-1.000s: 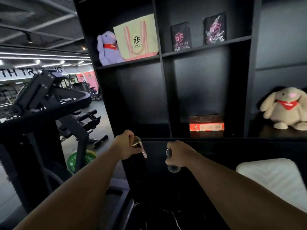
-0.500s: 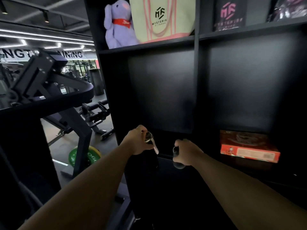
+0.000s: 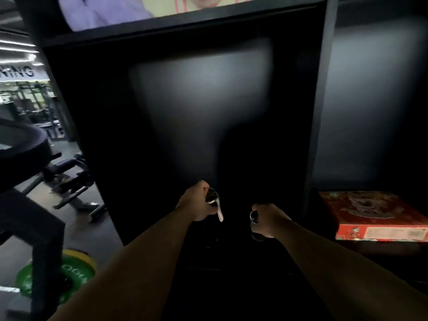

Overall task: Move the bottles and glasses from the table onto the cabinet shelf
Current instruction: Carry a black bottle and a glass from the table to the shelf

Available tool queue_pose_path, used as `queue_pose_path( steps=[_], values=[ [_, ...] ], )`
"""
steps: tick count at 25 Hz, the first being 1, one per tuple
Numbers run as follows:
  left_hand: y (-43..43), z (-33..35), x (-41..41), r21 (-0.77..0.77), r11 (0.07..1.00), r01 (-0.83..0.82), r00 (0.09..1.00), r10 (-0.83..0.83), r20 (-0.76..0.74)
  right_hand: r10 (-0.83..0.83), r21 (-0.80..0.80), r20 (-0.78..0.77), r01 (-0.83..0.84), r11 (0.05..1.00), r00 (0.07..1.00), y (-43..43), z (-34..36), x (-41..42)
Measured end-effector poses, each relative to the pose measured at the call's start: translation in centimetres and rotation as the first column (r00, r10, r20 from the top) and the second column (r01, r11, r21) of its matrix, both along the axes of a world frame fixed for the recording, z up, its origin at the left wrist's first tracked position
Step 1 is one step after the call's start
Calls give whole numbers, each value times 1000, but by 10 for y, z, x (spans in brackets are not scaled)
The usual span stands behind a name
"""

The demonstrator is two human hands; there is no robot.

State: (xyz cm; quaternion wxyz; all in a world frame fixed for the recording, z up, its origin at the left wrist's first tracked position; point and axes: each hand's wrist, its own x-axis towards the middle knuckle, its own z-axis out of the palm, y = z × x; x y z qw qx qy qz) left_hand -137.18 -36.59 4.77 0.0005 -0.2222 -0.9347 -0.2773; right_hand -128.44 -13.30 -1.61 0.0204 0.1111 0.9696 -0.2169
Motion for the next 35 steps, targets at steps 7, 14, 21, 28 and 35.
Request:
queue_pose_path(
  steps=[7, 14, 21, 28, 35],
  values=[
    [31, -18, -100, -19, 997, 77, 996, -77, 36, -188, 27, -10, 188, 982, 982, 5, -36, -86],
    [40, -36, -145, 27, 998, 65, 997, -66, 46, -209, 31, 36, 208, 978, 977, 24, -78, -132],
    [33, -52, -172, 51, 998, 35, 998, -37, 49, -258, -106, 38, 261, 960, 965, 44, -112, -151],
    [13, -31, -162, 97, 994, 49, 998, -44, -48, -267, 19, -49, 269, 963, 962, 38, -65, -120],
    [-11, 29, -152, 247, 967, 66, 992, -36, -122, -206, -112, -141, 191, 975, 968, 35, 41, -47]
  ],
)
